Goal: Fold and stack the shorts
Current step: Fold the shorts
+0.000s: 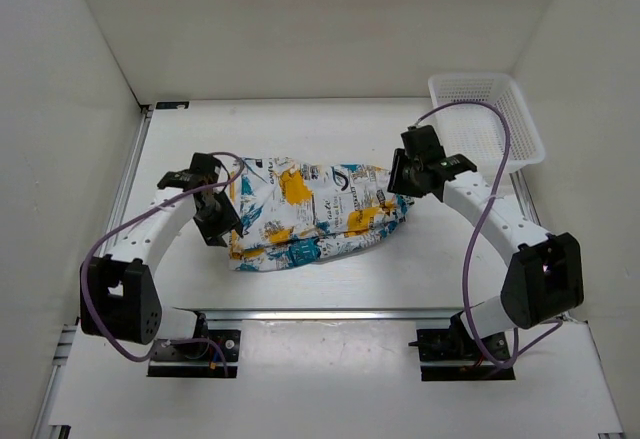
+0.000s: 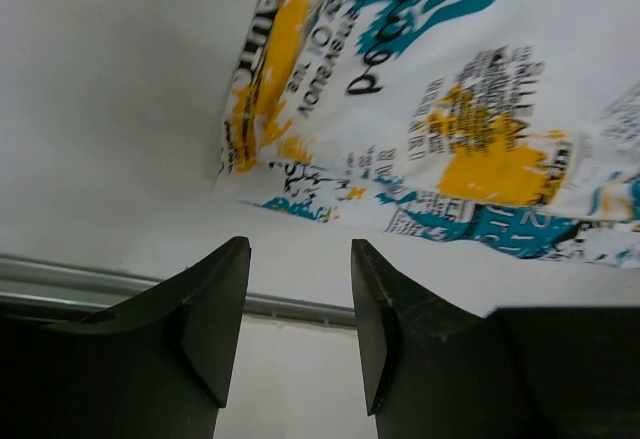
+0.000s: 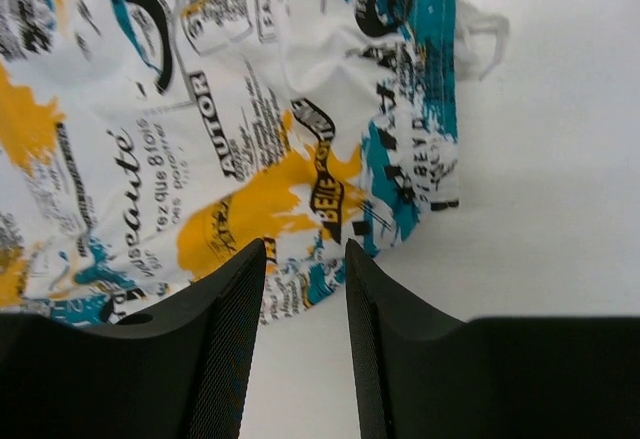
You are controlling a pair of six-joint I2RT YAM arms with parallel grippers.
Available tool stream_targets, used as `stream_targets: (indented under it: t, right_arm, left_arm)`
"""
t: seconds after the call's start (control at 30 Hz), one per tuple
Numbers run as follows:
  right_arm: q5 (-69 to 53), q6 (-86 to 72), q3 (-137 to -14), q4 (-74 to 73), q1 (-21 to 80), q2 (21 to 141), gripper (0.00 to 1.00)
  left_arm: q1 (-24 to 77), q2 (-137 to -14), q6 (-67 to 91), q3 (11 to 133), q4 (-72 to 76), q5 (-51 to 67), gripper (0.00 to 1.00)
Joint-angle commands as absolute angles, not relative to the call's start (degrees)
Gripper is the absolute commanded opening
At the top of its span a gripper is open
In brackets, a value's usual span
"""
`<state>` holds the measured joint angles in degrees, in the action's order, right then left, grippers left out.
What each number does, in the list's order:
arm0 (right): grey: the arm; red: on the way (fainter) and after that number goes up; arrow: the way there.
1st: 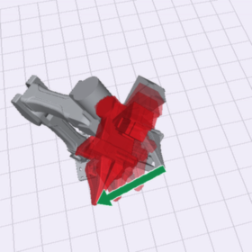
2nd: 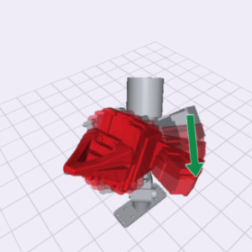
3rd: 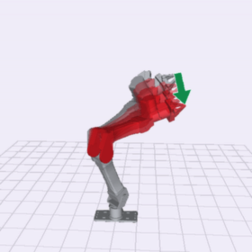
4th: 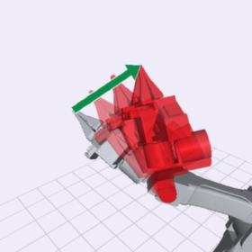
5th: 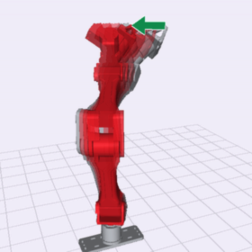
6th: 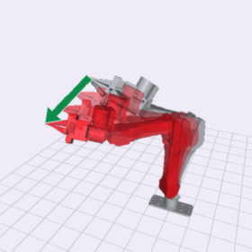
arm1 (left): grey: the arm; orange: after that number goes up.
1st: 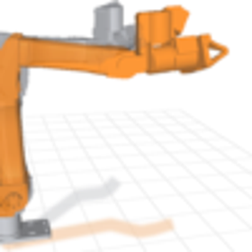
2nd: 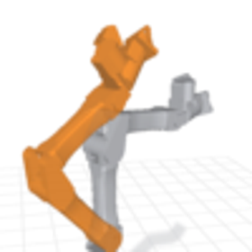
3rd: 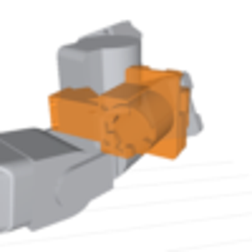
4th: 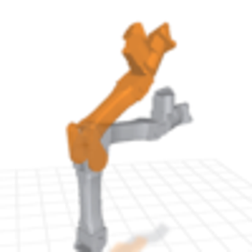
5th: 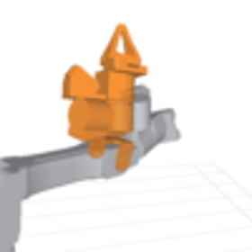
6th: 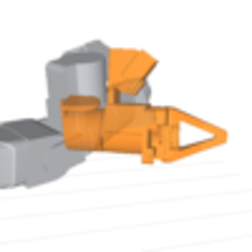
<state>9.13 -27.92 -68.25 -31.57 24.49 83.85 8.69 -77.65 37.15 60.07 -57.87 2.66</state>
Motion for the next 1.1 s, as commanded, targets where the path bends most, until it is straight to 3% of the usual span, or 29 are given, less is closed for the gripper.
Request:
stream_targets:
  t: [0.0, 0.27, 0.4, 0.6, 0.8, 1.07]
  right_arm:
    - [10.3, -27.4, -66.7, -32.8, 24.6, 80.5, 0.43]
    - [10.8, -27.4, -66.1, -33.8, 24.6, 78.7, 0.43]
    - [11.4, -27.4, -66.1, -34.4, 24.6, 78.2, 0.43]
    - [11.4, -27.4, -65.6, -34.4, 24.6, 78.2, 0.43]
    - [11.4, -27.4, -65.6, -34.4, 24.6, 78.2, 0.44]
    - [11.4, -26.9, -65.6, -34.4, 24.6, 79.3, 0.44]
  left_arm:
    - [9.8, -75.4, 42.7, 57.6, -56.7, 3.2, 0.56]
    - [10.4, -85.2, 43.2, 55.2, -49.3, 4.2, 0.59]
    - [11.0, -87.8, 43.8, 55.2, -48.6, 4.2, 0.67]
    - [11.0, -88.3, 43.8, 54.7, -48.0, 3.1, 0.69]
    - [12.0, -91.8, 44.3, 54.1, -47.5, 1.3, 0.64]
    - [12.6, -87.9, 44.8, 51.7, -47.5, 1.9, 0.72]
